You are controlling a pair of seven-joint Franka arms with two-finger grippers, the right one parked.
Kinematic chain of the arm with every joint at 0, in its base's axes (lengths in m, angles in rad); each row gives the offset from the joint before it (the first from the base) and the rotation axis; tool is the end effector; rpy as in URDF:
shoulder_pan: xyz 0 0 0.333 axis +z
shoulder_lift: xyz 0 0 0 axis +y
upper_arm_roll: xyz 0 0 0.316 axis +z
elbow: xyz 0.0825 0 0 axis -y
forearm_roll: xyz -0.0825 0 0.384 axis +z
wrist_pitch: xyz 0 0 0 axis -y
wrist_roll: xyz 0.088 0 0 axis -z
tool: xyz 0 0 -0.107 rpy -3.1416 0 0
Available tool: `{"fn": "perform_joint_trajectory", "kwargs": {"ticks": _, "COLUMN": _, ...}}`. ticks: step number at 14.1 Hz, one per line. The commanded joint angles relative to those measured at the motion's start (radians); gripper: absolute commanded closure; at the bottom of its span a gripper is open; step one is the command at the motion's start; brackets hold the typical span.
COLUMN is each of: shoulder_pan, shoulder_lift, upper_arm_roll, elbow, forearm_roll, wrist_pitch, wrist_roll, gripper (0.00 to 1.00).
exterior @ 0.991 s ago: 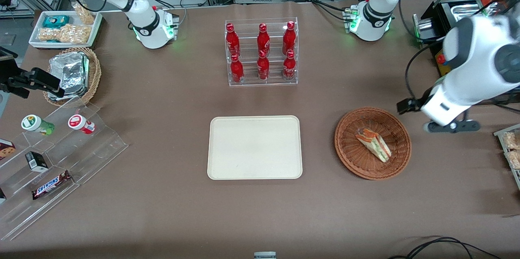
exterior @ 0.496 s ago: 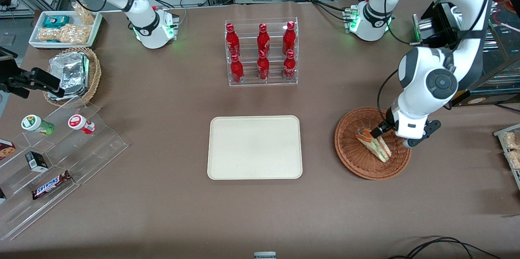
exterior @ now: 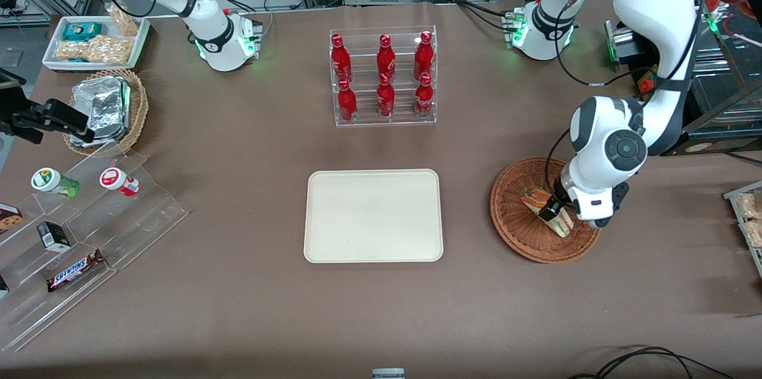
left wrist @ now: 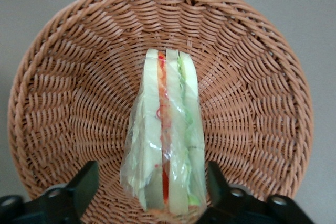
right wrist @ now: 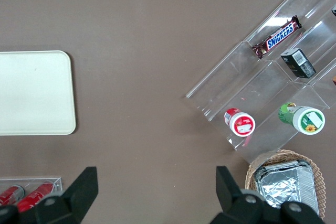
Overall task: Place sandwich from basket to tray
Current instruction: 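Close the left gripper on the sandwich and lift it, then carry the sandwich with the left gripper over the cream tray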
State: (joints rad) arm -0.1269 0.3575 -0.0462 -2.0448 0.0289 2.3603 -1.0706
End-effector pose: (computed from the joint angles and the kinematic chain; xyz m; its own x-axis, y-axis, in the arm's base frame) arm 0.5823 -0.1009 0.2616 0.6375 0.7703 -0.0170 0.7694 -0.6376 -0.0380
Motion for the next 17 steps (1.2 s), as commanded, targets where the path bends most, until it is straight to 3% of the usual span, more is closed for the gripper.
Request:
{"fn": "perform_joint_trajectory", "kwargs": {"ticks": 1, "shoulder_pan": -0.005, "shoulder_lift": 0.017, "upper_arm_roll": 0.005, "elbow": 0.021, "forearm_roll": 0.017, "wrist_pitch": -0.019, "wrist_roll": 0.044, "gripper": 0.87}}
{"fn": "perform_joint_trajectory", "kwargs": {"ticks": 4, "shoulder_pan": 0.0, "shoulder_lift": -0.009, "upper_arm_roll": 0.006, "elbow": 0.095, "forearm_roll": 0.016, "wrist_pitch": -0.175, "wrist_roll": 0.11, "gripper": 0.91}}
{"fn": "perform_joint_trajectory", "kwargs": {"ticks": 8, "shoulder_pan": -0.022, "shoulder_lift": 0.021, "upper_arm_roll": 0.002, "elbow": 0.369, "forearm_roll": -0.004, "wrist_pitch": -0.52, "wrist_roll": 0.11, "gripper": 0.91}}
{"fn": "perform_joint_trajectory", "kwargs": {"ticks": 14, "shoulder_pan": -0.245, "shoulder_lift": 0.184, "upper_arm_roll": -0.007, "elbow": 0.561, "forearm_roll": 0.005, "wrist_pitch": -0.51, "wrist_roll": 0.116, "gripper": 0.93}}
{"fn": "perform_joint_trajectory", "kwargs": {"ticks": 17, "shoulder_pan": -0.31, "shoulder_lift": 0.296, "upper_arm_roll": -0.038, "elbow": 0.71, "forearm_roll": 0.003, "wrist_pitch": -0.503, "wrist_roll": 0.286, "gripper": 0.9}}
